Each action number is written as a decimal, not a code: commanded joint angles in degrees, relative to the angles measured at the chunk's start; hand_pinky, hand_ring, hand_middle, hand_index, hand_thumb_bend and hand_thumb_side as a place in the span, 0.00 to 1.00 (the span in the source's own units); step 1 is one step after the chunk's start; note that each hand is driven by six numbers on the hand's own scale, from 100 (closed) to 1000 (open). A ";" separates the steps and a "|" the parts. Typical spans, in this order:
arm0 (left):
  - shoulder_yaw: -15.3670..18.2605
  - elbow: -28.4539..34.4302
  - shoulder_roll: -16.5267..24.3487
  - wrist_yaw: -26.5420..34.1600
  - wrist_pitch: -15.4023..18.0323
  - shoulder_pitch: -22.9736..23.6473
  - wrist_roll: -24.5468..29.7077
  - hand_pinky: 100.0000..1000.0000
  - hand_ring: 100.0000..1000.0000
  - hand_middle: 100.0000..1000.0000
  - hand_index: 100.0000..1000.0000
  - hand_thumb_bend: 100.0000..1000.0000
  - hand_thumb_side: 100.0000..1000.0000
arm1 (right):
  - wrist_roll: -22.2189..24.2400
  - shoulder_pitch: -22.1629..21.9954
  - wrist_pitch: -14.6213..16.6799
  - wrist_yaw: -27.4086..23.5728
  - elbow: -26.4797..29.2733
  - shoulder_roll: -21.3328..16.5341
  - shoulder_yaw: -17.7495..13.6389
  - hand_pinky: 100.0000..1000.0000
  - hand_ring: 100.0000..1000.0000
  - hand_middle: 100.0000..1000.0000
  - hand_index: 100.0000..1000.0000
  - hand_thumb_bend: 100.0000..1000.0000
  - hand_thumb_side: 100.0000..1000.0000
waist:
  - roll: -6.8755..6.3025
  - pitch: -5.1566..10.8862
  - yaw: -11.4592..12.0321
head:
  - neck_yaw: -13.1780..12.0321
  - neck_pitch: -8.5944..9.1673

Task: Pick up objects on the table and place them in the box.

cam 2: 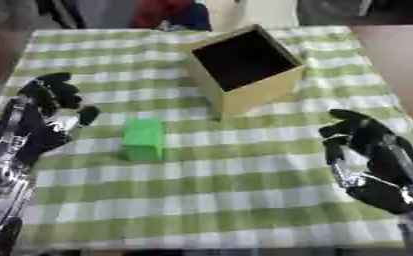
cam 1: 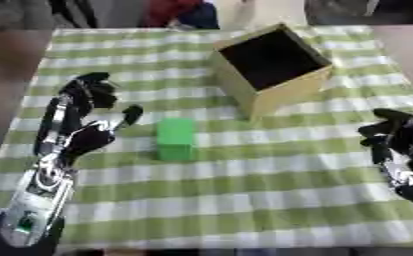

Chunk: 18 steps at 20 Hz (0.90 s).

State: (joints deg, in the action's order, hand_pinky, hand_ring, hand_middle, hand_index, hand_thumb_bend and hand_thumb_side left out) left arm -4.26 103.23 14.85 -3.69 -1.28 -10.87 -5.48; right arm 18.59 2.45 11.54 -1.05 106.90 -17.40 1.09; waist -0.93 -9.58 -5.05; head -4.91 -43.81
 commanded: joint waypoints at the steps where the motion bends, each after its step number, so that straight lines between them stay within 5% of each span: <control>1: -0.29 1.79 2.95 -1.27 0.17 -1.20 1.97 0.63 0.59 0.54 0.75 0.78 0.20 | -0.07 0.09 0.09 0.17 1.17 -0.59 -0.29 0.67 0.75 0.58 0.87 0.00 0.16 | 0.06 0.78 -0.09 | 0.04 -0.30; 10: -2.87 4.01 11.68 -12.45 -1.07 -5.79 15.84 0.65 0.62 0.58 0.76 0.82 0.14 | 0.05 -0.15 0.12 0.18 1.09 -0.82 -0.17 0.67 0.75 0.58 0.86 0.00 0.15 | -0.12 1.20 -0.34 | 0.02 -0.30; 18: -6.26 3.42 14.02 -25.60 -2.44 -10.06 26.44 0.64 0.61 0.57 0.76 0.89 0.07 | 0.13 -0.25 0.19 0.05 1.08 -0.86 -0.09 0.67 0.75 0.58 0.86 0.00 0.15 | -0.06 1.41 -0.77 | 0.07 -0.28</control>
State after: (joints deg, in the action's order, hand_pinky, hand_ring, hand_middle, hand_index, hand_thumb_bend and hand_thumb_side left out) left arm -10.22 106.14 27.16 -27.56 -3.67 -19.89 19.58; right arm 18.64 1.97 11.58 -1.05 106.90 -17.41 1.12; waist -1.00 -8.97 -5.78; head -4.90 -43.82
